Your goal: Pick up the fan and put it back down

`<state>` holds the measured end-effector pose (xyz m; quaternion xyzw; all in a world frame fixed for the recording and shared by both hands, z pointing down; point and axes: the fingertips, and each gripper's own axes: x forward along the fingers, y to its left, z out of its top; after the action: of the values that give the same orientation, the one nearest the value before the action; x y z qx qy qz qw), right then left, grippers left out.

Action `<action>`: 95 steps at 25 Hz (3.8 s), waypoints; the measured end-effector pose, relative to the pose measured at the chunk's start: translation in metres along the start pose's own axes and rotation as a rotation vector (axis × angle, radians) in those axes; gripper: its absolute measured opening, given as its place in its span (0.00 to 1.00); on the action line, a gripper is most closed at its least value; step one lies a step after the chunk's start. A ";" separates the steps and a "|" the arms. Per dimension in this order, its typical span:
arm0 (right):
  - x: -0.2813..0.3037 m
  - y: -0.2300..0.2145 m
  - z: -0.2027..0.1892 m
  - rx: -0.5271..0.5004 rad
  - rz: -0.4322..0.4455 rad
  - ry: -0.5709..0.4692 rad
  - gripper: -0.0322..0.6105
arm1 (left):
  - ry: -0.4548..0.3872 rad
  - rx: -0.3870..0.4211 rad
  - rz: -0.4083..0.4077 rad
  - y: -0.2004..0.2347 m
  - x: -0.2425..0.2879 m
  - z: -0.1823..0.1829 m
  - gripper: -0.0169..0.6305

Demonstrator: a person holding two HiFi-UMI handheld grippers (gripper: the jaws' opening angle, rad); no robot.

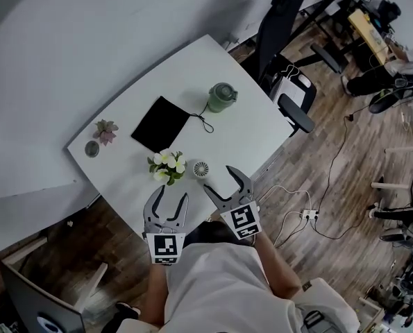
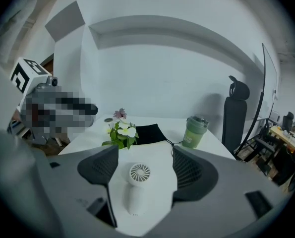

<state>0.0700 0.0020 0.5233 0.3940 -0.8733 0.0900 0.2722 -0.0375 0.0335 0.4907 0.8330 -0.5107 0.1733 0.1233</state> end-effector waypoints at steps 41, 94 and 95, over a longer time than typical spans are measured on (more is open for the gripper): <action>0.098 0.017 -0.100 -0.031 0.178 0.289 0.63 | 0.186 -0.108 -0.045 -0.018 0.046 -0.080 0.39; 0.040 -0.004 -0.004 -0.035 0.031 0.025 0.62 | -0.034 0.020 -0.052 -0.011 0.020 0.006 0.37; 0.037 -0.005 0.000 -0.038 0.023 0.016 0.62 | -0.043 0.023 -0.048 -0.009 0.018 0.009 0.37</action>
<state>0.0536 -0.0254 0.5430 0.3780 -0.8771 0.0795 0.2854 -0.0199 0.0195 0.4897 0.8500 -0.4909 0.1584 0.1070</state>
